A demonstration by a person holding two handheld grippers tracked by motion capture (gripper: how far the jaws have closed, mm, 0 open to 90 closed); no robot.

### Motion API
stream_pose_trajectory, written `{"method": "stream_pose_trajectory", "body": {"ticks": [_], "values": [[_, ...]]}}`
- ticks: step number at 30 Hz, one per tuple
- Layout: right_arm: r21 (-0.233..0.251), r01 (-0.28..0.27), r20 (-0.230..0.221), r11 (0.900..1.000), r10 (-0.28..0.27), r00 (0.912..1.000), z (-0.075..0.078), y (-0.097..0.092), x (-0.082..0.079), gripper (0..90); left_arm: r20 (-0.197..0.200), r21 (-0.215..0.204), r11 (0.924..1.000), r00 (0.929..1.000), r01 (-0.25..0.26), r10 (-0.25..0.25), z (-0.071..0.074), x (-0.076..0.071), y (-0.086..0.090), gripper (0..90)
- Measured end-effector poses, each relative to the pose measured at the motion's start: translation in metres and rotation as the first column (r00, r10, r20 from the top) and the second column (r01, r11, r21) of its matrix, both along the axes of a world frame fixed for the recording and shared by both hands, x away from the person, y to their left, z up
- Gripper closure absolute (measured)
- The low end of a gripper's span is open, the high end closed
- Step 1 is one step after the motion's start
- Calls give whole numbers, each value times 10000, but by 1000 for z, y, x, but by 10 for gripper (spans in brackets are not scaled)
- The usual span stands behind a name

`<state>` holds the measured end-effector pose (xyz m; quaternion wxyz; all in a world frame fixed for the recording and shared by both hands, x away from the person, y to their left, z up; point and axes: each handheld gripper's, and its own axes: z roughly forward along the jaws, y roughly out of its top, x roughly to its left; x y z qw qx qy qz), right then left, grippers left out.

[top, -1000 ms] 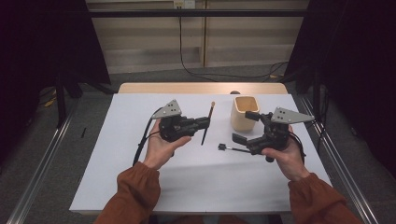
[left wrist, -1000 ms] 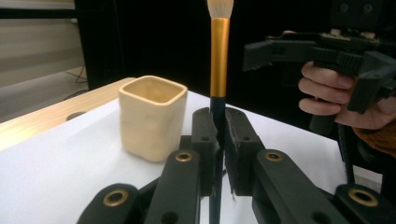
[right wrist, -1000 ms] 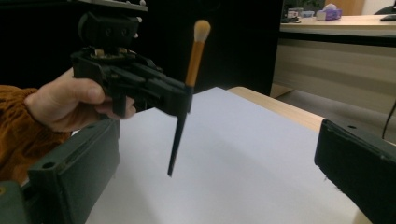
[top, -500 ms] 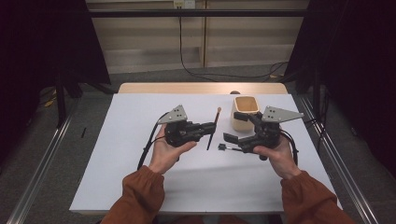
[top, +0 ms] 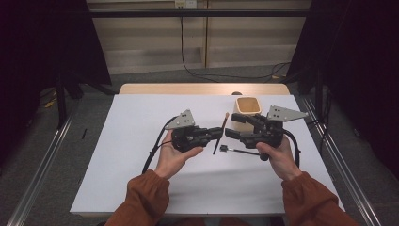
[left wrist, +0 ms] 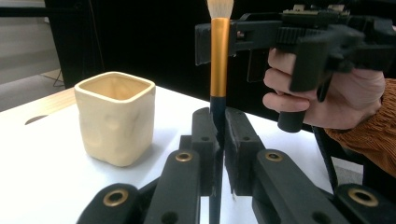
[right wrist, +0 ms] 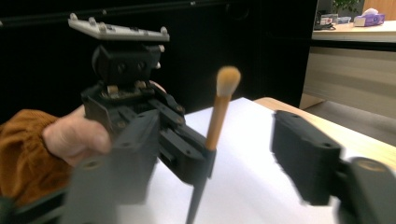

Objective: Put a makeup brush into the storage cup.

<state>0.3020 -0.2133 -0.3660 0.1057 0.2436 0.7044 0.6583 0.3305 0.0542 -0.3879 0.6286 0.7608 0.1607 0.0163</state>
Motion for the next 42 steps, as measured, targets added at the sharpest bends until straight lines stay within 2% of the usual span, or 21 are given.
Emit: {"method": "stream_pose_trajectory", "body": {"ticks": [3,10,16,20,33,42], "values": [[201,-166,-277,9997,171,9995,-1,-1,1,403,-20,33,10000,10000,23,-23,-1,-1,-2,837],[-70,-315,-375,9995,312,9988,-3,1,2,555,4,45,9998,9999,170,-170,-2,-2,-5,837],[-178,-361,-467,9992,352,9983,-6,2,3,645,1,89,9997,9997,240,-240,-3,-3,-7,837],[-266,-198,-397,9994,187,9990,-5,2,2,669,10,126,9996,9996,271,-271,-3,-2,-7,837],[-154,-190,-584,9997,181,9981,-7,1,4,820,46,299,9992,9996,282,-283,-6,-2,-9,837],[-217,-213,-654,9995,199,9977,-8,3,4,838,105,306,9992,9997,238,-241,-8,-2,-11,836]]}}
